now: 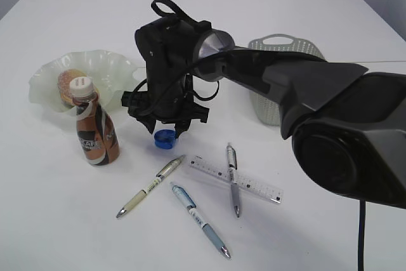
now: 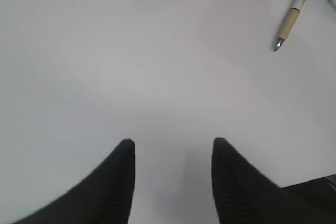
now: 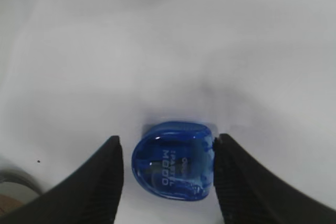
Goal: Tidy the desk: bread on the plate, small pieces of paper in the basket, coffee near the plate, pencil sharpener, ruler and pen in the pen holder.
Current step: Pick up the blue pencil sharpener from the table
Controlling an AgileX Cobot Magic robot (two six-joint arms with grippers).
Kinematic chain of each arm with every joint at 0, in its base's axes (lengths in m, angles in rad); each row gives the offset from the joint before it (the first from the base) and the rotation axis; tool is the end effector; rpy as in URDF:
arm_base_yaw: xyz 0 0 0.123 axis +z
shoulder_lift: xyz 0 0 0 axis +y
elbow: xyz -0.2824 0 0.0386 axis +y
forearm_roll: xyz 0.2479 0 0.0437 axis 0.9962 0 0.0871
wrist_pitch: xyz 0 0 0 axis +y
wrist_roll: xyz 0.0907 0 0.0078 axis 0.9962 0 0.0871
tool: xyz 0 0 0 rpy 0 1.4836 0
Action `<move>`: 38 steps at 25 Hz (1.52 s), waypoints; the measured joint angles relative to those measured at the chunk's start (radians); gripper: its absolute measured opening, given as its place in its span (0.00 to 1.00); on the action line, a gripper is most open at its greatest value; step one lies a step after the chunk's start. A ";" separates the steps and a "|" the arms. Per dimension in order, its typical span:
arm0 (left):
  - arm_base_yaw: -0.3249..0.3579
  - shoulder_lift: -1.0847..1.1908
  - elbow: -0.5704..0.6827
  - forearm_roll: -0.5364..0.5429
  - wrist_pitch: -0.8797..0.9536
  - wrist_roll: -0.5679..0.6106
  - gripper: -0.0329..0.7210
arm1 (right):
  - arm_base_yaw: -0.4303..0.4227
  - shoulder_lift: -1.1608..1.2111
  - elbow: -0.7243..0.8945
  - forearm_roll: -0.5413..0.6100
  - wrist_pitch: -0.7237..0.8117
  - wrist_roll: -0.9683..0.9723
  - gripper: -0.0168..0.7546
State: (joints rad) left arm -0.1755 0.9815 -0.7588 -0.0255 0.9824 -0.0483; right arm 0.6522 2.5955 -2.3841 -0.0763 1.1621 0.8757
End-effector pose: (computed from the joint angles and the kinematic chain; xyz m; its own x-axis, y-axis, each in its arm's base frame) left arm 0.1634 -0.0309 0.2852 -0.8950 0.0953 -0.4357 0.1281 0.9907 -0.0464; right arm 0.4317 0.3217 0.1402 -0.9472 0.2157 -0.2371 0.1792 0.9697 0.1662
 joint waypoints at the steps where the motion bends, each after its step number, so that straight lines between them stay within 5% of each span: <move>1: 0.000 0.000 0.000 0.000 0.000 0.000 0.51 | 0.000 0.002 0.000 0.000 0.000 0.000 0.55; 24: 0.000 0.000 0.000 0.000 -0.002 0.000 0.51 | 0.000 0.038 -0.026 0.020 0.033 0.001 0.49; 38: 0.000 0.000 0.000 0.000 -0.002 0.000 0.51 | -0.019 0.040 -0.342 -0.003 0.081 -0.124 0.49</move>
State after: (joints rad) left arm -0.1755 0.9815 -0.7588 -0.0255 0.9801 -0.0483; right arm 0.6329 2.6352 -2.7262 -0.0797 1.2432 0.7518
